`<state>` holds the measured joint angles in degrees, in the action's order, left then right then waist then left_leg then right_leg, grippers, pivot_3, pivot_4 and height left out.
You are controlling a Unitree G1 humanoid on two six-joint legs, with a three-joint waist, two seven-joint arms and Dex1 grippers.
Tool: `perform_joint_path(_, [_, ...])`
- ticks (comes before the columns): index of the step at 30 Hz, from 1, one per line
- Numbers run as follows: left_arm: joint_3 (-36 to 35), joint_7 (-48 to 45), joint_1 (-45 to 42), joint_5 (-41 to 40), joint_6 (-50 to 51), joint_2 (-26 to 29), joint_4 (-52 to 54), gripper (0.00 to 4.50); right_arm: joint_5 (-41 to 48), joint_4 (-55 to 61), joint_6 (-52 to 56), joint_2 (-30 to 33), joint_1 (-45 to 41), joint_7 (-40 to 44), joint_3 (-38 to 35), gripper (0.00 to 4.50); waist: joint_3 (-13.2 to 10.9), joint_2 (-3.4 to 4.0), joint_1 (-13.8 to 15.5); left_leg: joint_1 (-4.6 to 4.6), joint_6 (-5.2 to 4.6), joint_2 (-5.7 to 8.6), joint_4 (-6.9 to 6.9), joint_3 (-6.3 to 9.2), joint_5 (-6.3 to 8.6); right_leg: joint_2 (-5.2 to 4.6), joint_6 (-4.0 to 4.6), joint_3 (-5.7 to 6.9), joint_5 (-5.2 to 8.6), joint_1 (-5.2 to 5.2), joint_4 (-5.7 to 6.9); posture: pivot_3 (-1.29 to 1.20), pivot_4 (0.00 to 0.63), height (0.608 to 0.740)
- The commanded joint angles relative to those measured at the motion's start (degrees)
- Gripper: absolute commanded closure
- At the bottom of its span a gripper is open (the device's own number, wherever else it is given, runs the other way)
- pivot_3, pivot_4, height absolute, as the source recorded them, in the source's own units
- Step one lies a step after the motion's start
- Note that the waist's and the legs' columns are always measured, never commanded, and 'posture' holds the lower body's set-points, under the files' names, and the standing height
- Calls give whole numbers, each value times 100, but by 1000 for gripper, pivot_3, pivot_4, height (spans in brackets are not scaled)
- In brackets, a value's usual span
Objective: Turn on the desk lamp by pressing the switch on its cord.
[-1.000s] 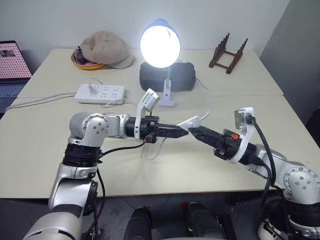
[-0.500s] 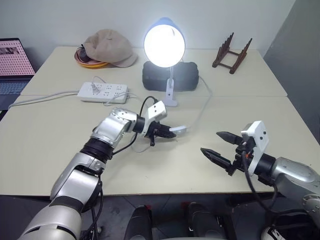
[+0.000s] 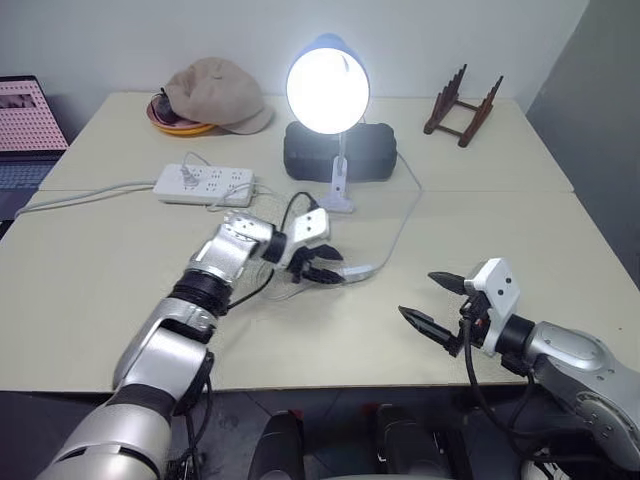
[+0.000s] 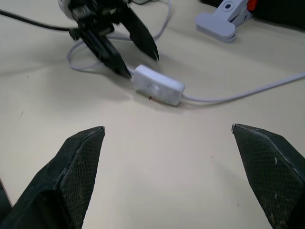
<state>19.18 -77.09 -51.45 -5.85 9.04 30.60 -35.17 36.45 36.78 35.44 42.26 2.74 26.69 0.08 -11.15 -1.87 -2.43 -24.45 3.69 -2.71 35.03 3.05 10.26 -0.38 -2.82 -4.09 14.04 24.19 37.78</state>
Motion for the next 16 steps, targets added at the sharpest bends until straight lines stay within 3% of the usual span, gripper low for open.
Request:
perform_joint_path(1, [-394,-118,305,-175,415,483,833,1041,-65,-102,-154,86,-160,387,-219,0,0,1,-11,3,0,0,-1,0,0,0,0,0,0,-2,1,0,150,740])
perform_joint_path(6, [-1071,26,941,-570,1455,1246,2067,61,-90,-532,-210,290,-370,961,-477,0,0,0,-12,5,0,-1,1,-1,0,-1,1,0,0,-4,4,0,150,740])
perform_joint_path(12, [-1854,825,1766,-827,2281,1593,3079,61,-148,-864,-289,359,-421,1422,-639,0,0,0,6,11,0,-2,2,0,0,-1,1,1,1,-8,9,0,150,740])
perform_joint_path(16, [-1989,1050,2073,-868,2365,1670,3380,61,-248,-1052,-352,339,-474,1596,-635,0,0,0,32,11,0,-2,7,0,0,-1,1,1,0,-8,11,0,150,740])
